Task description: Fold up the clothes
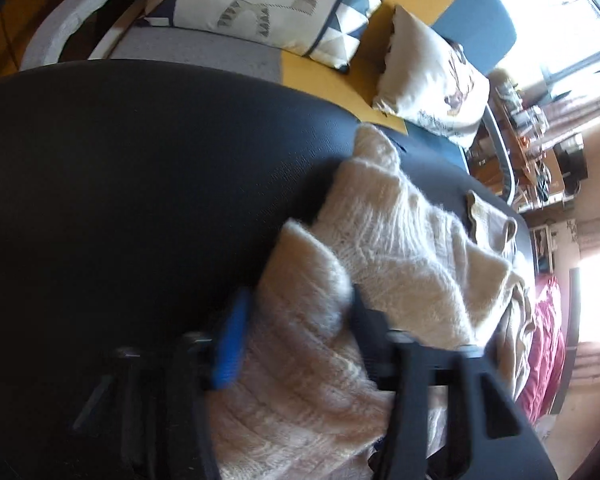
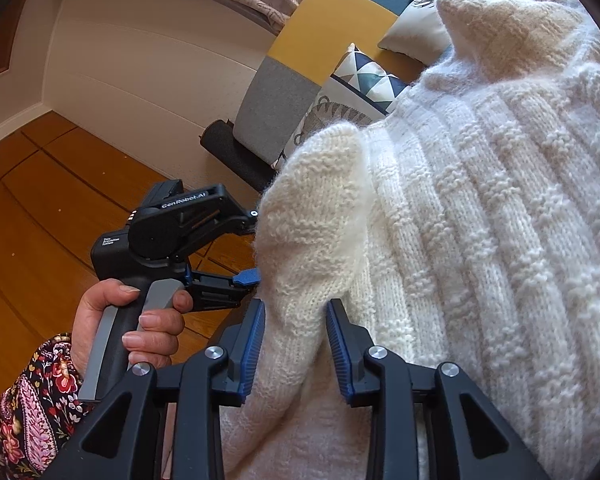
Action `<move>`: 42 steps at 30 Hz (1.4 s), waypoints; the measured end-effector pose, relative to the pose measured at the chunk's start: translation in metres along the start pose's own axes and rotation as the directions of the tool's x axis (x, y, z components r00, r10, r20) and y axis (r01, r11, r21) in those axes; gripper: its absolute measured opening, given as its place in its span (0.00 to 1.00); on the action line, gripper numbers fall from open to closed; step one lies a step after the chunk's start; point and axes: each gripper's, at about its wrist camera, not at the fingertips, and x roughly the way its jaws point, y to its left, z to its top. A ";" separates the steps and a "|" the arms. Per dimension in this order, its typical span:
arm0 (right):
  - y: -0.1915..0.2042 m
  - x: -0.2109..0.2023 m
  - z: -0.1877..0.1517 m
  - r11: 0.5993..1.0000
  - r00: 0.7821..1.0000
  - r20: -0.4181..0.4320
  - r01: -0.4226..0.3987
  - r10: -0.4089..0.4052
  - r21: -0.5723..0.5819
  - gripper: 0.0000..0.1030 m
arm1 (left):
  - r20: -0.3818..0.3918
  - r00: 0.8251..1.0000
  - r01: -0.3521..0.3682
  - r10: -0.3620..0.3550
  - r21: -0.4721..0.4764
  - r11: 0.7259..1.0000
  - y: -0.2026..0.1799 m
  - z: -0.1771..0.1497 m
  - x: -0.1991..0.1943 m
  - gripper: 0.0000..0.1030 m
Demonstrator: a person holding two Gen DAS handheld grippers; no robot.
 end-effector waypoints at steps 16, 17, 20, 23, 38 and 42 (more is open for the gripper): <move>-0.002 0.003 0.001 1.000 1.000 0.001 0.004 -0.004 -0.005 0.31 | 0.460 0.885 0.028 -0.067 0.091 0.995 -0.013 -0.036 -0.119 0.10; -0.002 0.003 0.001 1.000 1.000 0.002 0.003 -0.003 -0.004 0.31 | 0.485 0.872 0.025 -0.064 0.085 0.996 -0.010 -0.037 -0.127 0.10; -0.002 0.003 0.001 1.000 1.000 0.004 0.002 -0.002 -0.003 0.31 | 0.556 0.829 0.017 -0.051 0.065 0.998 0.000 -0.041 -0.153 0.10; -0.003 0.004 0.002 1.000 1.000 0.004 0.003 -0.003 -0.002 0.31 | 0.626 0.780 0.013 -0.014 0.006 1.000 0.021 -0.046 -0.179 0.10; -0.004 0.009 0.007 1.000 1.000 0.003 0.013 -0.013 -0.001 0.31 | 0.598 0.773 -0.222 0.212 -0.059 0.973 0.115 -0.105 -0.170 0.18; -0.004 0.011 0.007 1.000 1.000 0.002 0.018 -0.018 -0.002 0.31 | 0.564 0.825 0.010 0.046 -0.096 0.995 0.164 -0.137 -0.155 0.28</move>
